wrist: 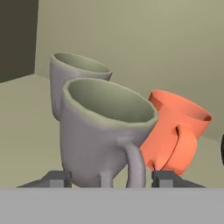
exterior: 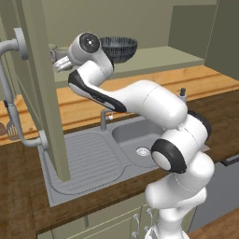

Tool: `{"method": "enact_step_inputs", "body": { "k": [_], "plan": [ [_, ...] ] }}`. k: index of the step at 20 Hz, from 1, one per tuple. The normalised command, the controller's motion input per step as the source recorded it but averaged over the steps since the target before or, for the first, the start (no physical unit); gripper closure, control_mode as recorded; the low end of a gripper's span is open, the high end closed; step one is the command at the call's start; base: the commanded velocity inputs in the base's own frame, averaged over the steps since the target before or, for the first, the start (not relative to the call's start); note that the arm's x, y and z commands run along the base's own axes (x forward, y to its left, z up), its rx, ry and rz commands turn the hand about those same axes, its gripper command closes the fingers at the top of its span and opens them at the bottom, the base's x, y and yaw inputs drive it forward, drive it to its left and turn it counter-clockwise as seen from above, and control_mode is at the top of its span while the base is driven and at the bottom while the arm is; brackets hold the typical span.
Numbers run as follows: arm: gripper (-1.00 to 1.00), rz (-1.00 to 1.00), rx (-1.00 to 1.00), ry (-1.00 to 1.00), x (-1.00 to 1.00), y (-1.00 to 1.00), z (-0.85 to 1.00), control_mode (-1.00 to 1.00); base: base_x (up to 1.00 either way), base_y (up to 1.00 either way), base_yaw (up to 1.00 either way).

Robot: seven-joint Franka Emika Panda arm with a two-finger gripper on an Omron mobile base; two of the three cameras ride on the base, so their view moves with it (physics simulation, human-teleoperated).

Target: Gather all objects into one cabinet and sort the glasses and bowls to opposite sides.

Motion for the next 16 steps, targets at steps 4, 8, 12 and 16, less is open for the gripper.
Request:
{"method": "enact_step_inputs", "body": {
  "k": [4,8,12,16],
  "plan": [
    [-1.00,0.00,0.03,0.00,0.00,0.00,-0.12,-1.00,0.00,0.00,0.00],
    [-1.00,0.00,0.00,0.00,0.00,0.00,-0.07,-1.00,0.00,0.00,0.00],
    [-1.00,0.00,0.04,-0.06,-0.16,-0.01,0.20,-1.00,0.00,0.00,0.00],
    [-1.00,0.00,0.16,-0.23,-0.85,-0.21,0.70,-1.00,0.00,0.00,0.00]
  ]
}}
